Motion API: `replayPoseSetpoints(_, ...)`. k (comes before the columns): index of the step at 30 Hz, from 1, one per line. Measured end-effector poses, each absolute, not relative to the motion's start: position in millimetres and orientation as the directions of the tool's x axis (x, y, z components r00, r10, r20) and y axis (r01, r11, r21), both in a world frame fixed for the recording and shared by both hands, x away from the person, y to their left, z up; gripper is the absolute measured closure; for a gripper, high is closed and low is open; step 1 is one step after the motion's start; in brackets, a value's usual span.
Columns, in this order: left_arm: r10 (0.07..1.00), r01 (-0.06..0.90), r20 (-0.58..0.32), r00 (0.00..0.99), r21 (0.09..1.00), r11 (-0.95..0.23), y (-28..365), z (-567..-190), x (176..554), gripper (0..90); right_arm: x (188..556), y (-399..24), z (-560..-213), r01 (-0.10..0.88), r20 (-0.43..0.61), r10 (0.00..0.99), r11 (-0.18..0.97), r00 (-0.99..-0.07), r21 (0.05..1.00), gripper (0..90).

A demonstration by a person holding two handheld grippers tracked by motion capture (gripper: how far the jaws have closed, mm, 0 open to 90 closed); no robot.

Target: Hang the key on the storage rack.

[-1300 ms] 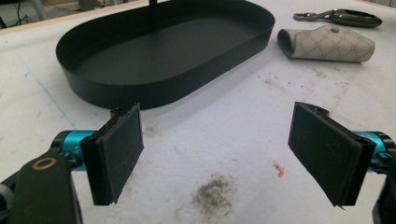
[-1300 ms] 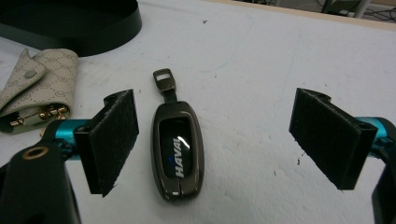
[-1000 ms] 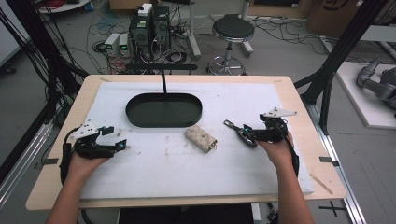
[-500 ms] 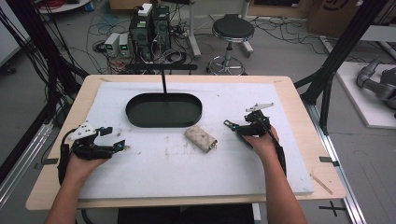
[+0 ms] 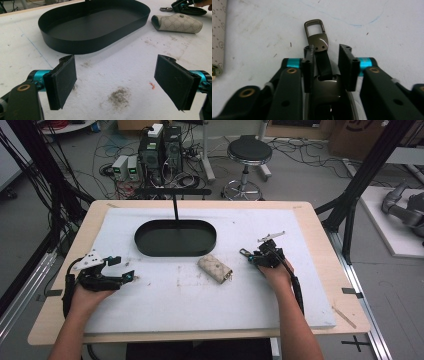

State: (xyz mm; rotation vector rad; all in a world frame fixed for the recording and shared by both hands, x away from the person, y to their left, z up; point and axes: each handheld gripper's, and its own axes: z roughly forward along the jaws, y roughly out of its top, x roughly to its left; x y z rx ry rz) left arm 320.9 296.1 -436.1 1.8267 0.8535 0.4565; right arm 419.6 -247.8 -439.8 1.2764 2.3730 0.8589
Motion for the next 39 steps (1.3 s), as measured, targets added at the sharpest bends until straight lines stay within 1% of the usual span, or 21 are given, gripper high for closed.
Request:
replayPoseSetpoints(2,0.731,0.345,-0.077,0.678,0.911,-0.224,296.0,-436.3,320.9,18.0,418.6,-246.6,-440.1,0.649,0.008,0.841,0.412,-0.541,0.640,79.5)
replayPoseSetpoints(11,0.723,0.354,-0.089,0.685,0.908,-0.224,295.1,-437.0,321.3,18.0,414.3,-244.2,-437.2,0.639,-0.020,0.851,0.408,-0.524,0.652,85.0)
replayPoseSetpoints(14,0.719,0.371,-0.108,0.687,0.902,-0.220,295.3,-438.0,322.2,19.7,411.3,-247.3,-431.0,0.635,0.014,0.852,0.378,-0.523,0.674,85.1)
replayPoseSetpoints(17,0.715,0.368,-0.105,0.691,0.903,-0.223,295.0,-437.8,322.2,20.0,409.4,-249.7,-426.5,0.630,0.037,0.848,0.363,-0.529,0.687,85.1)
replayPoseSetpoints(18,0.718,0.366,-0.104,0.689,0.904,-0.220,294.7,-437.6,322.0,20.1,405.4,-253.1,-418.9,0.612,0.059,0.844,0.337,-0.534,0.715,85.1)
replayPoseSetpoints(21,0.715,0.365,-0.104,0.692,0.905,-0.221,294.0,-437.2,321.6,20.1,402.0,-255.2,-410.2,0.599,0.077,0.839,0.317,-0.539,0.735,85.1)
replayPoseSetpoints(22,0.716,0.374,-0.114,0.689,0.902,-0.216,293.3,-437.4,321.8,20.1,399.9,-255.3,-401.8,0.587,0.084,0.838,0.303,-0.540,0.751,85.1)
replayPoseSetpoints(23,0.716,0.374,-0.114,0.689,0.902,-0.216,293.3,-437.4,321.8,20.1,399.9,-255.3,-401.8,0.587,0.084,0.838,0.303,-0.540,0.751,85.1)
replayPoseSetpoints(24,0.714,0.374,-0.115,0.691,0.902,-0.217,292.9,-437.5,321.8,20.1,397.8,-254.2,-390.3,0.565,0.086,0.831,0.294,-0.550,0.771,85.0)
replayPoseSetpoints(25,0.711,0.371,-0.114,0.694,0.903,-0.217,292.4,-437.5,321.5,20.1,397.8,-254.2,-390.3,0.565,0.086,0.831,0.294,-0.550,0.771,85.0)
replayPoseSetpoints(26,0.706,0.364,-0.113,0.699,0.906,-0.216,292.0,-436.9,321.1,20.1,396.3,-251.1,-380.1,0.543,0.076,0.826,0.296,-0.559,0.786,85.1)
replayPoseSetpoints(29,0.705,0.359,-0.113,0.700,0.909,-0.210,291.7,-436.2,320.6,20.1,395.1,-245.1,-367.4,0.512,0.063,0.815,0.299,-0.576,0.805,85.1)
replayPoseSetpoints(33,0.712,0.353,-0.106,0.694,0.912,-0.208,292.4,-435.3,320.1,20.1,396.5,-236.3,-353.6,0.471,0.056,0.799,0.295,-0.598,0.831,85.1)
replayPoseSetpoints(39,0.713,0.347,-0.106,0.693,0.916,-0.202,293.1,-434.3,320.1,20.1,401.2,-223.1,-336.5,0.441,0.049,0.781,0.298,-0.623,0.847,85.1)
